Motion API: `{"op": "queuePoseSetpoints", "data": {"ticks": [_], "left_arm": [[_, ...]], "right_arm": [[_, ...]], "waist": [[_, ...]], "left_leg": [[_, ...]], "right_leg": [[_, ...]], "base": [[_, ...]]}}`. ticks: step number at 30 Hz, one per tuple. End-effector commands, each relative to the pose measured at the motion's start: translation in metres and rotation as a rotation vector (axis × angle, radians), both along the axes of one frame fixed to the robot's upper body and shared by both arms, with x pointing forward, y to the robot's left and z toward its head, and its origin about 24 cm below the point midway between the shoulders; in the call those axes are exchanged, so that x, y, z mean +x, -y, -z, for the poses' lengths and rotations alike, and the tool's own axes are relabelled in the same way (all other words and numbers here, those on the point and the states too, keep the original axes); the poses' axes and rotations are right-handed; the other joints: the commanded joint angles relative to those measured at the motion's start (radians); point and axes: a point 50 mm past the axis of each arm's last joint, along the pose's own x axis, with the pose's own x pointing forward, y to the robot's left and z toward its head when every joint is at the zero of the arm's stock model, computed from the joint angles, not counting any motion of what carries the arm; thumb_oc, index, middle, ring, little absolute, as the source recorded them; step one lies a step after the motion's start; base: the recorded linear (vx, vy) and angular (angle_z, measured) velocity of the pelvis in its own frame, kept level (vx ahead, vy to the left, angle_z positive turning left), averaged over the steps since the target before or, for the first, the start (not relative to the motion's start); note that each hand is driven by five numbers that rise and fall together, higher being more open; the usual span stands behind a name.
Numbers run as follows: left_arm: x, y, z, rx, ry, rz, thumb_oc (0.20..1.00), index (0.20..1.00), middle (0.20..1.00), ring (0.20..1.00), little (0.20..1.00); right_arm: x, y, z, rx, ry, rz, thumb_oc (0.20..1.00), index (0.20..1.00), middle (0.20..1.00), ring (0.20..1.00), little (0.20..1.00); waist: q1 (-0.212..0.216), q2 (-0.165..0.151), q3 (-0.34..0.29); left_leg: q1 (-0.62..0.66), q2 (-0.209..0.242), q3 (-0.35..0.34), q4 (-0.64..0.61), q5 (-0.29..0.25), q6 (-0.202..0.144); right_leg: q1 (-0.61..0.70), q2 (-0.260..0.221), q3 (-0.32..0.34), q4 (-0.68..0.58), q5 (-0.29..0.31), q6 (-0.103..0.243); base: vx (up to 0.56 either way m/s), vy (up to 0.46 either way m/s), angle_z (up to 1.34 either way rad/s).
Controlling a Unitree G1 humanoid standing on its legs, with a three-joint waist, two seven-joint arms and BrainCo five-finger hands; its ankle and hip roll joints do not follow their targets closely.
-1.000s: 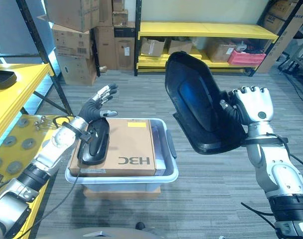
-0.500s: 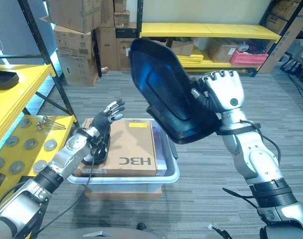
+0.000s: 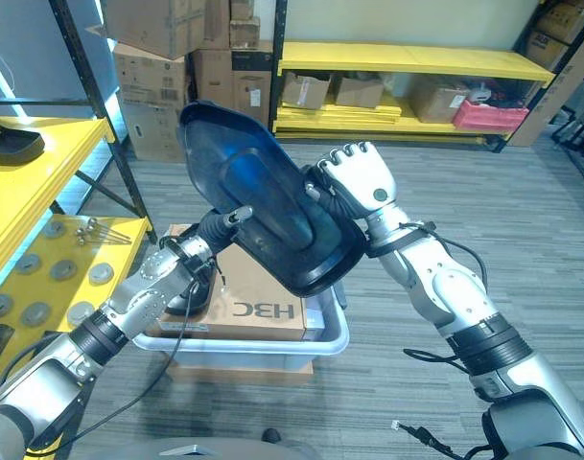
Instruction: Move parts from the plastic box to the shelf.
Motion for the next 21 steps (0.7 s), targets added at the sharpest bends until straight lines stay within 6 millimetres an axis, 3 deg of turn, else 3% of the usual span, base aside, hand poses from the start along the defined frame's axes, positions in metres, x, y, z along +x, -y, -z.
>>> {"op": "queuePoseSetpoints", "data": {"ticks": [1, 3, 4, 8, 15, 21], "left_arm": [[0.011, 0.027, -0.041, 0.035, 0.186, 0.084, 0.84, 0.84, 0.84, 0.84, 0.84], [0.011, 0.026, -0.04, 0.092, 0.224, 0.088, 0.341, 0.341, 0.341, 0.341, 0.341], [0.012, 0.026, -0.039, 0.111, 0.234, 0.084, 0.2, 0.2, 0.2, 0.2, 0.2], [0.013, 0.023, -0.039, 0.256, 0.362, 0.054, 0.2, 0.2, 0.2, 0.2, 0.2], [0.015, 0.02, -0.032, 0.282, 0.38, -0.019, 0.2, 0.2, 0.2, 0.2, 0.2], [0.018, -0.004, -0.038, 0.266, 0.477, -0.324, 0.2, 0.2, 0.2, 0.2, 0.2]], "right_arm": [[-0.003, -0.013, -0.034, 0.006, 0.095, -0.091, 0.2, 0.2, 0.2, 0.2, 0.2], [-0.005, -0.016, -0.034, -0.004, 0.089, -0.114, 0.2, 0.2, 0.2, 0.2, 0.2], [-0.006, -0.017, -0.035, -0.004, 0.088, -0.124, 0.2, 0.2, 0.2, 0.2, 0.2], [-0.014, -0.022, -0.04, 0.033, 0.099, -0.176, 0.2, 0.2, 0.2, 0.2, 0.2], [-0.023, -0.024, -0.038, 0.147, 0.103, -0.218, 0.2, 0.2, 0.2, 0.2, 0.2], [-0.034, -0.018, -0.006, 0.431, 0.052, -0.198, 0.2, 0.2, 0.2, 0.2, 0.2]], "waist": [[0.042, 0.002, -0.062], [0.045, 0.002, -0.062], [0.046, 0.003, -0.062], [0.048, 0.004, -0.06], [0.049, 0.007, -0.055], [0.058, 0.003, -0.039]], "left_leg": [[0.064, 0.053, 0.013, 0.068, -0.182, -0.07], [0.063, 0.052, 0.011, 0.07, -0.182, -0.069], [0.062, 0.051, 0.009, 0.071, -0.182, -0.069], [0.058, 0.051, 0.005, 0.074, -0.181, -0.069], [0.047, 0.05, -0.005, 0.078, -0.18, -0.066], [0.017, 0.049, -0.023, 0.093, -0.169, -0.062]], "right_leg": [[-0.046, -0.026, -0.087, 0.196, -0.222, 0.123], [-0.046, -0.028, -0.088, 0.195, -0.221, 0.124], [-0.046, -0.029, -0.089, 0.195, -0.22, 0.124], [-0.047, -0.034, -0.092, 0.193, -0.218, 0.128], [-0.054, -0.036, -0.092, 0.197, -0.221, 0.126], [-0.074, -0.04, -0.09, 0.202, -0.219, 0.117]], "base": [[0.0, 0.0, 0.0], [0.0, 0.0, 0.0], [0.0, 0.0, 0.0], [0.0, 0.0, 0.0], [0.0, -0.004, 0.0], [-0.04, -0.049, 0.02]]}}
